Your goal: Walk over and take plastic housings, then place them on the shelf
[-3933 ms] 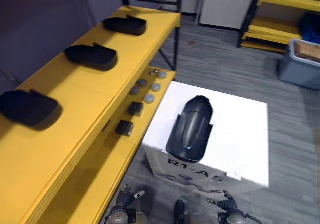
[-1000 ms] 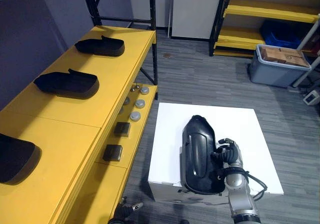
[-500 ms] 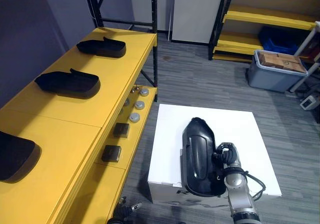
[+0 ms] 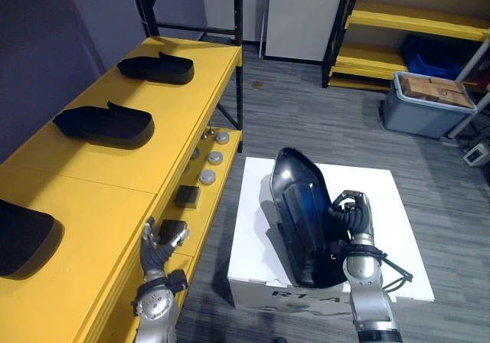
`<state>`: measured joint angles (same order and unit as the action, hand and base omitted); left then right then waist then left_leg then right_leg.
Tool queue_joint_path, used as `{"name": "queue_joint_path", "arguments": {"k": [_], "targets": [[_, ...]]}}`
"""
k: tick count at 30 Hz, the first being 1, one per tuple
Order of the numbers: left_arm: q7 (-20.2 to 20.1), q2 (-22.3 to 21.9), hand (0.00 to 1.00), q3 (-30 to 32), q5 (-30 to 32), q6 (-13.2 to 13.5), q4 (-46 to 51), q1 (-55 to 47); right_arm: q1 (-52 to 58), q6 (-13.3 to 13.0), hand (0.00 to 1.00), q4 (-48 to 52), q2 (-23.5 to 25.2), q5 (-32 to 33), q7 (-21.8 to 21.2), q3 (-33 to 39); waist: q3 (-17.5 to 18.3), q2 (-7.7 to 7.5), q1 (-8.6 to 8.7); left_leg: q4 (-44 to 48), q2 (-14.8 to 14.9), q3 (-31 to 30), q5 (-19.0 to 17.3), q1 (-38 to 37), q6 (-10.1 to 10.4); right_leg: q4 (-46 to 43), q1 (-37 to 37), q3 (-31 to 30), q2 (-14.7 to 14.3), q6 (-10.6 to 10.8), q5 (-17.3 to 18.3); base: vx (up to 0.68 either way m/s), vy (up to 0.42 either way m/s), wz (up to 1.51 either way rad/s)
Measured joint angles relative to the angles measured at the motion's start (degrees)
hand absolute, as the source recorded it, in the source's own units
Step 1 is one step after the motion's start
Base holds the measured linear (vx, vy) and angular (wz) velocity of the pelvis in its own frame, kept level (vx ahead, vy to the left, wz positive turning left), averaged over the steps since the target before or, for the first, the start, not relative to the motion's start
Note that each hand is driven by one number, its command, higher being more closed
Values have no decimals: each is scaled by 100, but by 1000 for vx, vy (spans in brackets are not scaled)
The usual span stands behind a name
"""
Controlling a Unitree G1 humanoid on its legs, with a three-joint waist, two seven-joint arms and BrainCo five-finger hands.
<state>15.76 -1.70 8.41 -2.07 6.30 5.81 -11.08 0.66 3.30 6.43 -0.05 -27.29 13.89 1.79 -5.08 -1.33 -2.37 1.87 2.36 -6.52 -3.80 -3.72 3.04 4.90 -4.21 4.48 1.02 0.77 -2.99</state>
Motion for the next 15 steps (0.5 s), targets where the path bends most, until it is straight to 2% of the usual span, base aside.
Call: {"name": "queue_joint_path", "arguments": {"k": [5,10,15], "targets": [[-27,27,0,-792,-132,181,660,5,-5,-134,100,253,46,113,131,-304,7,6,-1,0,-15,-10,9,-12,-17,2,-19,24,12,1,-1,-4,3,1],[-245,37,0,-1511,-334,198,669,42,-46,-218,100,296,50,250,286,-496,72,32,4,0,-31,-8,13,26,-22,1,21,25,3,-4,-6,6,1,0],[-366,71,0,-2113,-355,196,573,384,-279,-218,100,407,48,302,464,-611,145,132,14,0,-32,8,20,17,-33,0,21,-2,-1,-11,-12,8,1,-2]]}}
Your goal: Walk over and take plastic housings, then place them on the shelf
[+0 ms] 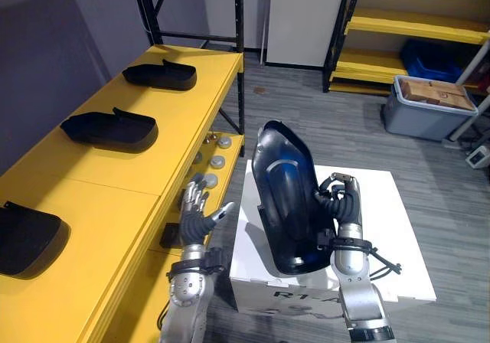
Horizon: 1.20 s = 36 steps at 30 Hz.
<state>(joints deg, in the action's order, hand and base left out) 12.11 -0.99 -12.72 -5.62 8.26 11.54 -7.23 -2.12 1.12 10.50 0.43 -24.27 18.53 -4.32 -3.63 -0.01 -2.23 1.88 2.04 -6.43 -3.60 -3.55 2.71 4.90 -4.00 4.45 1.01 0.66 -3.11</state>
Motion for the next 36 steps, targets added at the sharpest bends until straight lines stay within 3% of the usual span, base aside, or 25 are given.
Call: {"name": "queue_joint_path", "arguments": {"k": [8,12,13,24,25,28,36], "targets": [[-112,111,0,-872,-144,-32,-434,474,-301,-50,100,183,-7,156,179,-543,128,46,13,2,24,15,6,-16,-11,1,8,-51,-37,-20,-28,3,2,-2],[-67,133,0,-929,-157,-55,-648,712,-332,-85,100,231,-7,196,289,-589,144,48,6,1,26,19,11,-14,-21,2,18,-61,-53,-25,-55,0,0,0],[-14,144,100,-954,-157,-60,-676,776,-357,-85,100,231,-6,216,328,-594,145,47,8,2,26,37,12,-10,-23,3,27,-73,-56,-28,-68,0,0,-4],[577,210,100,-983,-234,-175,-957,1130,-438,-252,100,230,-177,646,397,-834,195,48,153,29,47,182,16,31,-29,5,123,-235,-78,-42,-166,-2,6,-8],[645,212,100,-936,-251,-225,-1007,1185,-417,-281,0,229,-271,758,394,-911,201,50,160,33,49,183,16,31,-29,6,123,-237,-81,-40,-172,0,0,0],[686,230,100,-861,-268,-294,-1016,1186,-236,-500,0,231,-283,995,329,-986,206,49,186,35,53,186,16,35,-29,10,127,-236,-87,-42,-178,0,0,0],[568,328,100,-573,-183,-370,-998,1186,-26,-693,0,197,-463,1776,-237,-1002,242,49,260,43,74,332,15,68,-29,5,210,-356,-108,-51,-217,15,11,-7]]}}
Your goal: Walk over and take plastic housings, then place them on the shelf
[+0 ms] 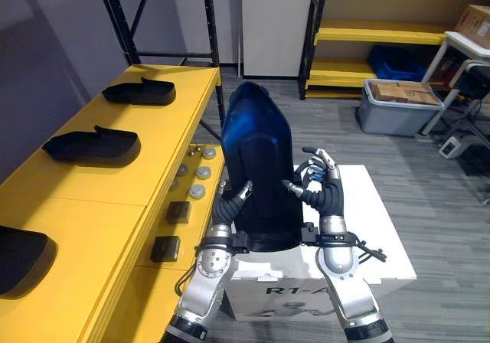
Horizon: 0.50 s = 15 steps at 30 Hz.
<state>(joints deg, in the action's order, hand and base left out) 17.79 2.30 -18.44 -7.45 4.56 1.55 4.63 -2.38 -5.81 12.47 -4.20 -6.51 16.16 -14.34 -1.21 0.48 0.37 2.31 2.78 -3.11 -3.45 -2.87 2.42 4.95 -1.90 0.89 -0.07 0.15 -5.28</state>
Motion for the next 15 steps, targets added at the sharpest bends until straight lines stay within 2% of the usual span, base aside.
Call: {"name": "queue_joint_path", "arguments": {"k": [2,6,8,11,12,13,15], "targets": [[-113,-2,100,50,4,0,64,2,33,-1,0,0,-179,209,-207,13,0,0,23,0,1,5,0,-13,0,0,-4,-19,-3,0,-2,20,17,-7],[-378,-4,100,128,206,1,322,10,37,-98,0,364,-456,1290,-851,217,0,0,14,-3,26,58,-2,-35,0,1,-4,-59,-34,-18,-20,8,18,-5],[-447,-5,100,142,207,2,386,7,31,-191,0,647,-530,1629,-1018,390,0,0,2,-3,35,79,-3,-41,1,2,-3,-77,-44,-22,-27,-2,14,-5],[-550,-9,100,308,212,34,435,-1,-2,-491,0,1254,-621,2461,-1299,1050,-1,0,21,-5,47,154,-5,-36,1,5,38,-164,-59,-25,-42,-1,26,-14],[-573,-8,100,355,212,34,435,-10,-1,-561,0,1332,-623,2632,-1333,1213,-1,1,30,-6,48,154,-5,-36,1,5,41,-167,-60,-25,-43,5,20,-7],[-580,-10,100,441,213,35,435,-43,-1,-737,0,1470,-619,2982,-1349,1636,-1,1,67,-7,50,165,-5,-38,1,9,41,-173,-62,-24,-43,0,0,0],[-583,-33,100,561,214,36,436,-91,0,-881,0,1530,-616,3239,-1335,2064,-2,2,92,-11,53,174,-5,-36,1,15,51,-178,-64,-23,-42,0,0,0]]}}
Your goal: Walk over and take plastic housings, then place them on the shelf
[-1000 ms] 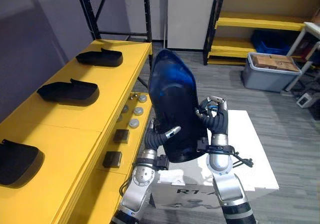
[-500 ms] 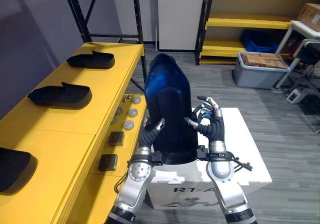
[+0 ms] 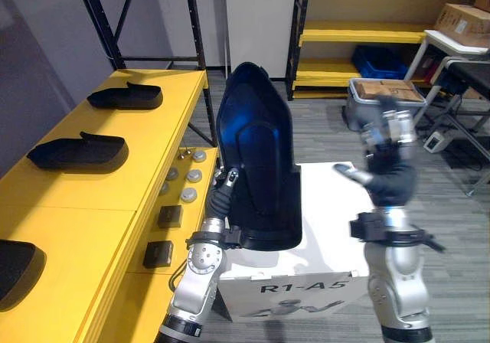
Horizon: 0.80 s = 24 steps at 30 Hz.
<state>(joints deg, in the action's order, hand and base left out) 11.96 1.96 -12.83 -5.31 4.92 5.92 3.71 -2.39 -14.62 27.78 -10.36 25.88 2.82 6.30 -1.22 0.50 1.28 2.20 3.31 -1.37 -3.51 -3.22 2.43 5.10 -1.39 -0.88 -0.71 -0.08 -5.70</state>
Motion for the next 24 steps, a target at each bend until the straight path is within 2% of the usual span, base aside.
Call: {"name": "queue_joint_path", "arguments": {"k": [4,5,8,9,10,12,13,15,17,21,24], "targets": [[15,-134,100,392,0,6,214,-353,208,-297,0,-142,57,421,217,1417,-7,11,69,-23,8,3,0,23,1,7,30,-1,-4,-1,3,12,6,0],[19,-148,100,503,-1,10,319,-480,350,-375,0,-404,121,424,345,1822,-7,11,78,-28,10,3,1,17,1,-11,28,-1,-5,-1,2,52,25,0],[24,-135,100,686,0,64,553,-769,871,-384,0,-1322,211,334,720,2322,-11,23,91,-50,13,11,1,18,0,-14,42,-9,-5,1,7,50,31,-2],[35,-128,100,730,-1,92,697,-961,1225,-265,0,-1868,284,147,846,2399,-14,40,89,-71,18,46,1,17,1,-16,58,-20,-3,21,21,25,23,-4],[35,-128,100,732,-1,99,720,-999,1288,-235,0,-1967,311,128,859,2413,-13,44,86,-76,19,53,1,16,1,-16,61,-23,-2,24,24,30,31,-7],[34,-137,100,728,0,124,970,-1350,1733,84,0,-2899,626,-175,973,2434,-1,88,76,-85,59,114,-1,3,2,-20,68,-57,0,56,49,29,26,-8],[33,-138,100,729,0,128,993,-1374,1771,126,0,-2995,656,-221,975,2434,1,92,75,-85,61,116,-2,2,4,-20,68,-57,0,57,51,28,23,-5],[10,-159,100,700,4,162,1165,-1541,2009,384,0,-3873,875,-490,940,2386,9,104,64,-77,78,137,-8,-9,14,-41,60,-54,-6,59,71,0,0,0],[-4,-186,100,684,59,203,1249,-1618,2084,506,0,-4448,944,-603,886,2275,10,106,60,-62,85,146,-17,-18,25,-80,56,-41,-8,64,105,0,0,0],[-123,-263,100,676,104,275,1369,-1763,2162,796,0,-5663,1090,-1001,406,1693,12,105,18,1,104,182,-52,-28,45,-200,33,-12,-13,42,183,-11,8,2],[-196,-332,100,644,103,275,1369,-1811,2139,984,0,-6422,1179,-1316,42,1240,15,97,-99,-5,101,180,-58,-27,41,-222,21,11,-2,44,186,-15,21,6]]}}
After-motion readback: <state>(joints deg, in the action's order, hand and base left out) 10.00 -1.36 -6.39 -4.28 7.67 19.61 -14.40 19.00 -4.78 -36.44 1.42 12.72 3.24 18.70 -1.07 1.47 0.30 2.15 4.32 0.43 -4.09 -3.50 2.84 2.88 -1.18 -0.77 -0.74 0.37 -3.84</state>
